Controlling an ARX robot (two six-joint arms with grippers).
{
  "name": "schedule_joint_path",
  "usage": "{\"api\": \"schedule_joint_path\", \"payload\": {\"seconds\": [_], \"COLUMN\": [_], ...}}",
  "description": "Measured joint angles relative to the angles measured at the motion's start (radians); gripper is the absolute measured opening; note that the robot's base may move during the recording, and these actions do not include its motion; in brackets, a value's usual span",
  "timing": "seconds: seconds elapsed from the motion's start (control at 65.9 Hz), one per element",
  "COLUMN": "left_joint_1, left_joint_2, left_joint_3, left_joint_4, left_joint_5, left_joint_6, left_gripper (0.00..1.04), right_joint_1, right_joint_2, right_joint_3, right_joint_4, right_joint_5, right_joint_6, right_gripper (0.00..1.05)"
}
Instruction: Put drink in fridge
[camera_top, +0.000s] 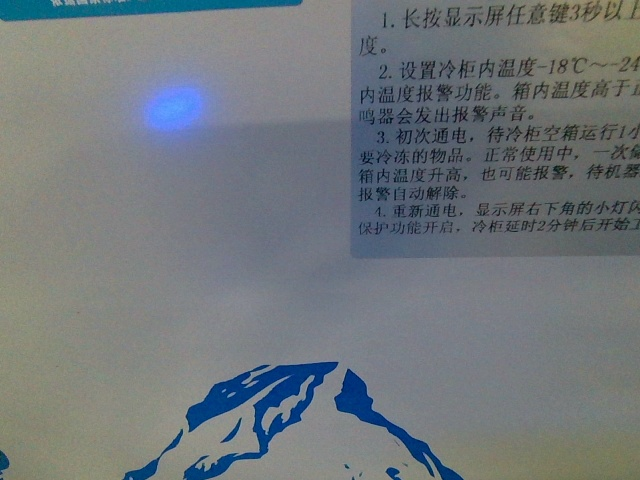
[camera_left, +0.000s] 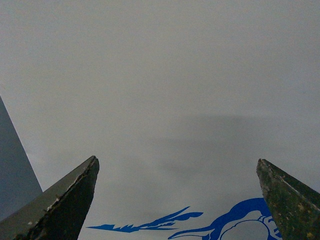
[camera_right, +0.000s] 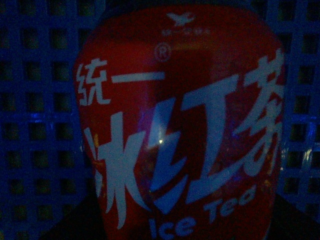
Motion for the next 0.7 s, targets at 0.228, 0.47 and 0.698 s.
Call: {"api": "schedule_joint_path", "payload": {"seconds": [0.228, 0.47, 0.698], "left_joint_1": [0.000, 0.000, 0.000], "left_joint_2": [0.000, 0.000, 0.000], "left_joint_3": [0.000, 0.000, 0.000], "left_joint_4": [0.000, 0.000, 0.000], "left_joint_5": [0.000, 0.000, 0.000], "left_joint_6": [0.000, 0.000, 0.000], "left_gripper": [0.97, 0.97, 0.97], "right_joint_1": [-0.019, -0.063, -0.093], "right_joint_2": [-0.055, -0.249, -0.698], "right_joint_3": [-0.079, -0.235, -0.414], "right_joint_4": [0.002, 0.002, -0.063], "right_joint_5": [0.005, -0.011, -0.059], "right_joint_6": [0.004, 0.015, 0.027], "right_gripper": [0.39, 0.37, 0.37]}}
